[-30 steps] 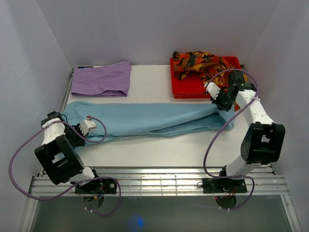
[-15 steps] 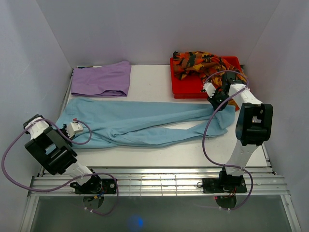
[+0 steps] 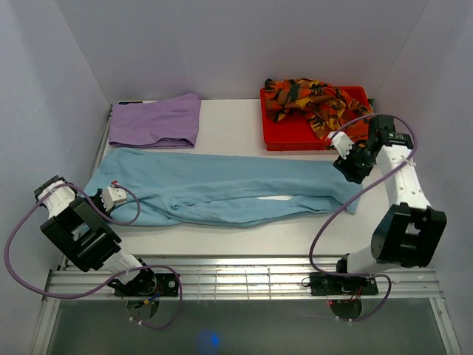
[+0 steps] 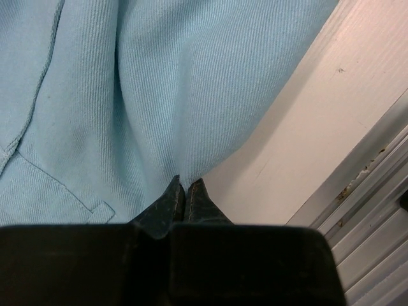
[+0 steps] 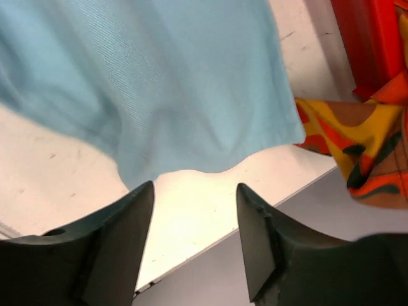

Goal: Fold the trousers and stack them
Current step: Flatten the trousers out

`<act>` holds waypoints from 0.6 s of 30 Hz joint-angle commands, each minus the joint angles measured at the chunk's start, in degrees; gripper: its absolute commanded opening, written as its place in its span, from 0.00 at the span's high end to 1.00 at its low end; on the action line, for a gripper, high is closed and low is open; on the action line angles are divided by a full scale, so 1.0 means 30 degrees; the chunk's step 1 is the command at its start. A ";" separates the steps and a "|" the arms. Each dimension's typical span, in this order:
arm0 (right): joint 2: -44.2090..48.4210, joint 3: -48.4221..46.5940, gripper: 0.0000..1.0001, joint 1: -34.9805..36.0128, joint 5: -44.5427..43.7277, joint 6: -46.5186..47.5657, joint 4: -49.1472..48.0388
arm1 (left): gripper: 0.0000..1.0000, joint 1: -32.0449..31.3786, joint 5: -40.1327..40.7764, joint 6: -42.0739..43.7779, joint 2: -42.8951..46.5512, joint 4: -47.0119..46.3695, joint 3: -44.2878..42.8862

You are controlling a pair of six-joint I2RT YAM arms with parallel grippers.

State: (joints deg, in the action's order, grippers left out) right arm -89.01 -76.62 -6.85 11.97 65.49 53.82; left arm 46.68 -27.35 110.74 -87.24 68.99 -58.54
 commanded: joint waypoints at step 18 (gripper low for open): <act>0.3803 0.8605 0.46 0.3976 0.2310 0.0615 -0.1386 | 1.00 -0.0060 -0.2015 -0.0790 -0.0129 0.0645 -0.0319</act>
State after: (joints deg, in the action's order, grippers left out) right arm -78.15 -52.23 1.19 16.97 68.55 53.47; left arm 46.65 -29.74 108.25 -87.72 68.97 -58.57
